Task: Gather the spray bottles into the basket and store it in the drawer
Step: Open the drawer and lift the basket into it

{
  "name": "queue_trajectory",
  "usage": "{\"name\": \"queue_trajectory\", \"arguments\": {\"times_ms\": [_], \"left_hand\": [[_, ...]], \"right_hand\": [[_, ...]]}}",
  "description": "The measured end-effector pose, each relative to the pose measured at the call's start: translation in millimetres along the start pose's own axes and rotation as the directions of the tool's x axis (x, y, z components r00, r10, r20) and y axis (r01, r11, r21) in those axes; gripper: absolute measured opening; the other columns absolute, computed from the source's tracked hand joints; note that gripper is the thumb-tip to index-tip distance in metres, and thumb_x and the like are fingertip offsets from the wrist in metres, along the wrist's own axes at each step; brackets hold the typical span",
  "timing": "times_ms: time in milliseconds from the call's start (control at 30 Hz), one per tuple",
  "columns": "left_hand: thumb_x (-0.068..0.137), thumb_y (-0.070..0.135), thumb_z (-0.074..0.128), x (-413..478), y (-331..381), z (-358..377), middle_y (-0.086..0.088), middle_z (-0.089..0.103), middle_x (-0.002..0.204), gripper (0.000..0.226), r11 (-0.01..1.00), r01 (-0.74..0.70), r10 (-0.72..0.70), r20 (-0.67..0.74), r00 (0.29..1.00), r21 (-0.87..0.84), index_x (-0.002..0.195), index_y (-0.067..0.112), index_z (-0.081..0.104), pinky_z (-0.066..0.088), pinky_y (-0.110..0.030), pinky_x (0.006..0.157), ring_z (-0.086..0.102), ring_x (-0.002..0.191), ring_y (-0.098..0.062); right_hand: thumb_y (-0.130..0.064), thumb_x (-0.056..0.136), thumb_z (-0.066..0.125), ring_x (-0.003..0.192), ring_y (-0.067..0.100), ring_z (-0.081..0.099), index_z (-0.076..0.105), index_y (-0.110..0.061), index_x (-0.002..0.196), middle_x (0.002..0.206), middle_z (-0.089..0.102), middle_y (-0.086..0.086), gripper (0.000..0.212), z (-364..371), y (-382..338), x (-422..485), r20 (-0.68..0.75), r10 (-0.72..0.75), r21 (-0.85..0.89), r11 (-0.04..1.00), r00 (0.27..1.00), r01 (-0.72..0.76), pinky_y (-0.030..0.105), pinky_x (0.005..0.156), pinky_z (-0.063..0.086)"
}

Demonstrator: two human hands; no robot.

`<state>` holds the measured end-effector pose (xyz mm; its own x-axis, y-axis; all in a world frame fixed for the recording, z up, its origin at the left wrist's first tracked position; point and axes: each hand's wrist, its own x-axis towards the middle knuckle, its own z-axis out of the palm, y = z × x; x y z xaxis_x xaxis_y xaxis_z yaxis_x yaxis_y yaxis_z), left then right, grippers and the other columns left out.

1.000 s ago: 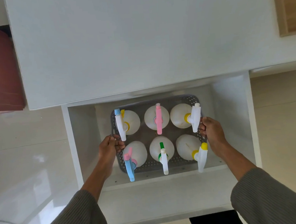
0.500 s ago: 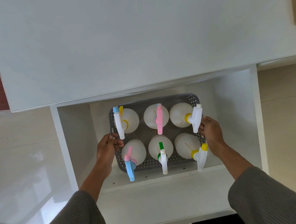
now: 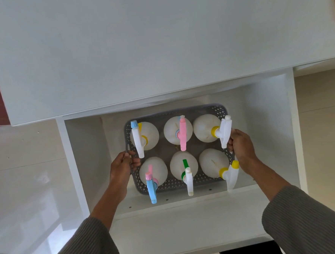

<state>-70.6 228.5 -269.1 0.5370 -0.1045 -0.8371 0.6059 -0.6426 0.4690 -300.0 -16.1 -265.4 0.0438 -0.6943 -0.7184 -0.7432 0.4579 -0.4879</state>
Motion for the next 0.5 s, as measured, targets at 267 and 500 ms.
{"name": "queue_trajectory", "arguments": {"times_ms": [267, 500], "left_hand": [[0.103, 0.025, 0.044, -9.2, -5.2, 0.2, -0.003, 0.067, 0.103, 0.019, 0.987, -0.023, 0.032, -0.058, 0.998, 0.157, 0.105, 0.025, 0.063, 0.052, -0.037, 0.089, 0.063, 0.093, -0.017], [0.101, 0.023, 0.047, -53.6, -11.8, -7.3, -0.005, 0.061, 0.126, 0.030, 0.969, -0.056, 0.103, -0.186, 0.977, 0.242, 0.127, 0.016, 0.062, 0.041, -0.031, 0.091, 0.052, 0.105, -0.017]], "right_hand": [[-0.022, 0.103, 0.042, 0.071, 0.019, 0.057, 0.064, -0.014, 0.086, 0.078, 0.064, 0.004, 0.030, -1.7, 0.8, -5.3, -0.020, -0.013, -0.054, 0.998, 1.000, 0.012, 0.027, 0.066, 0.046], [-0.024, 0.105, 0.042, 0.100, 0.033, 0.061, 0.062, -0.003, 0.114, 0.107, 0.065, 0.012, 0.030, -33.5, 3.2, -42.4, -0.269, -0.134, -0.143, 0.985, 0.954, 0.098, 0.033, 0.087, 0.044]]}}
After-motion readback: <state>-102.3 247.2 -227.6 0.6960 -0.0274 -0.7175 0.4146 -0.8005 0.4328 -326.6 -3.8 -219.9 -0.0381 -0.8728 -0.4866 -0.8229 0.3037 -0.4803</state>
